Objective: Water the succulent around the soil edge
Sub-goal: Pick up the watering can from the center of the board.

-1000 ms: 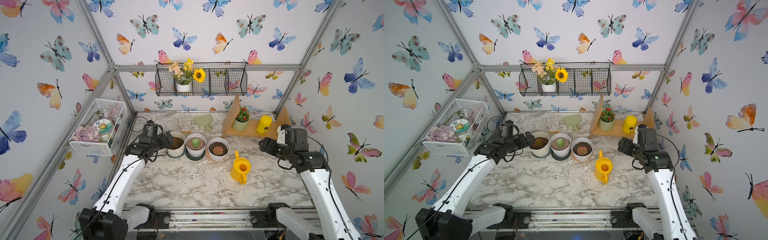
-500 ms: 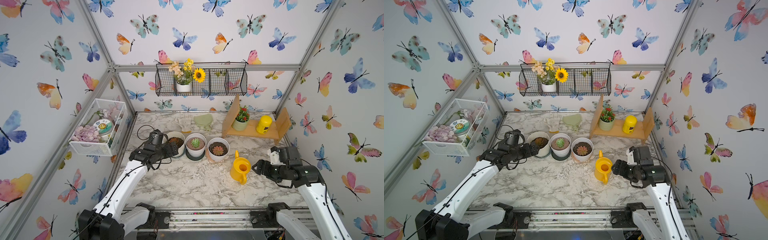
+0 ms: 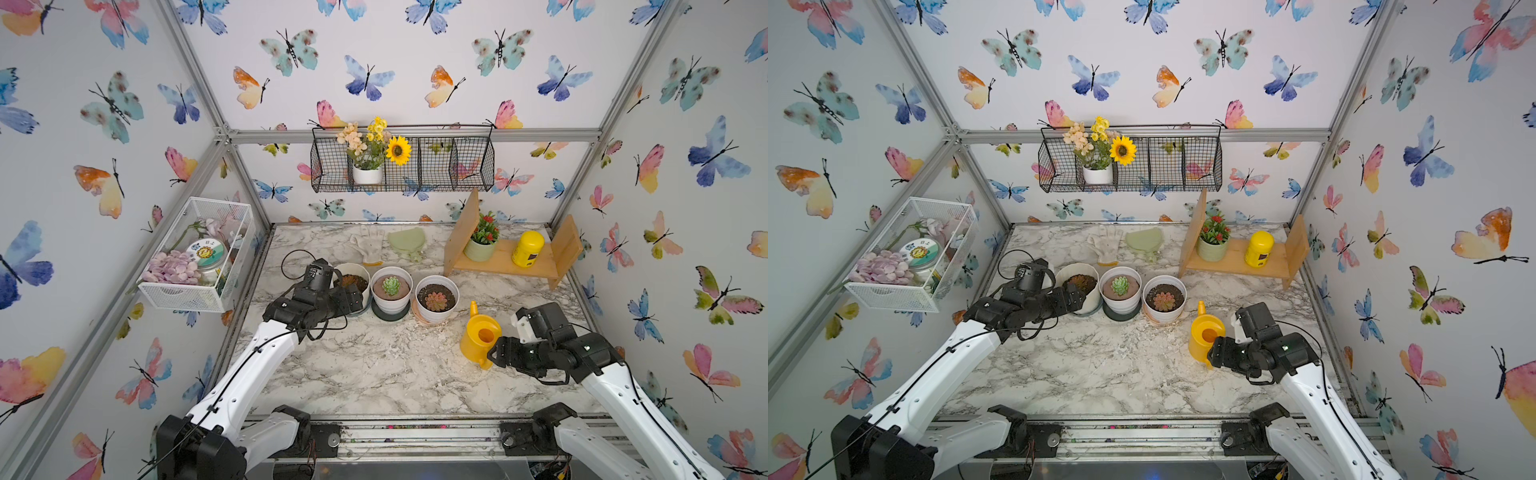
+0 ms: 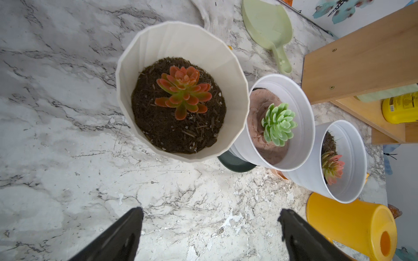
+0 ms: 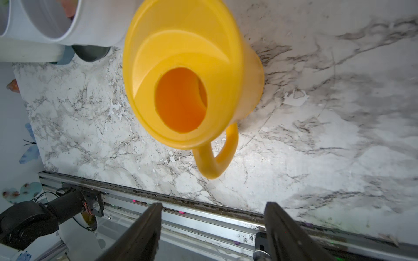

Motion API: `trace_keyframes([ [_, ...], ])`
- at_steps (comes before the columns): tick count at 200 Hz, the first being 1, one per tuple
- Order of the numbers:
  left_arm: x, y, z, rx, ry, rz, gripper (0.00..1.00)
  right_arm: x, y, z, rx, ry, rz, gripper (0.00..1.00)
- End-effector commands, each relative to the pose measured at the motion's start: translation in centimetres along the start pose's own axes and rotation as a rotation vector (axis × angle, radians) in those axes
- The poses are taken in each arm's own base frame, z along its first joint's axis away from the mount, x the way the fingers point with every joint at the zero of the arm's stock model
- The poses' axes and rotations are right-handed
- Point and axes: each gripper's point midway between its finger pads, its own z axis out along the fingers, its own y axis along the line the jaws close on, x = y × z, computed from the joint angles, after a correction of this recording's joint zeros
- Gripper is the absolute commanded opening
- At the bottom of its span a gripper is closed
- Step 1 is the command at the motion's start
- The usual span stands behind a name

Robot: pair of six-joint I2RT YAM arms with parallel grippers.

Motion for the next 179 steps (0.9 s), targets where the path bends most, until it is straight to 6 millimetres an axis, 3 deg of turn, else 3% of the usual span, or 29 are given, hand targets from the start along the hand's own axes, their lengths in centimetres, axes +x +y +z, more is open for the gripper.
trace_keyframes([
  [1, 0.0, -0.1, -0.1, -0.003, -0.013, -0.007, 0.99, -0.3, 1.1, 1.2, 0.026, -0.031, 0.018, 0.76],
  [35, 0.3, -0.2, -0.3, 0.002, -0.016, 0.0, 0.99, 0.7, 2.8, 2.5, 0.139, -0.076, -0.06, 0.75],
  [60, 0.4, -0.2, -0.6, 0.008, -0.023, 0.0, 0.99, 0.9, 1.2, 2.8, 0.234, -0.076, -0.044, 0.76],
  [98, 0.8, -0.3, -0.5, 0.02, -0.018, 0.005, 0.98, 0.8, -0.3, 0.5, 0.25, -0.144, -0.016, 0.76],
  [139, 1.1, -0.4, 0.1, 0.026, -0.009, 0.016, 0.99, 1.8, 0.1, 3.1, 0.198, -0.09, -0.097, 0.77],
  [179, 0.9, -1.0, 0.1, 0.044, -0.009, 0.034, 0.99, 0.5, 0.1, 3.2, 0.237, -0.136, -0.128, 0.78],
])
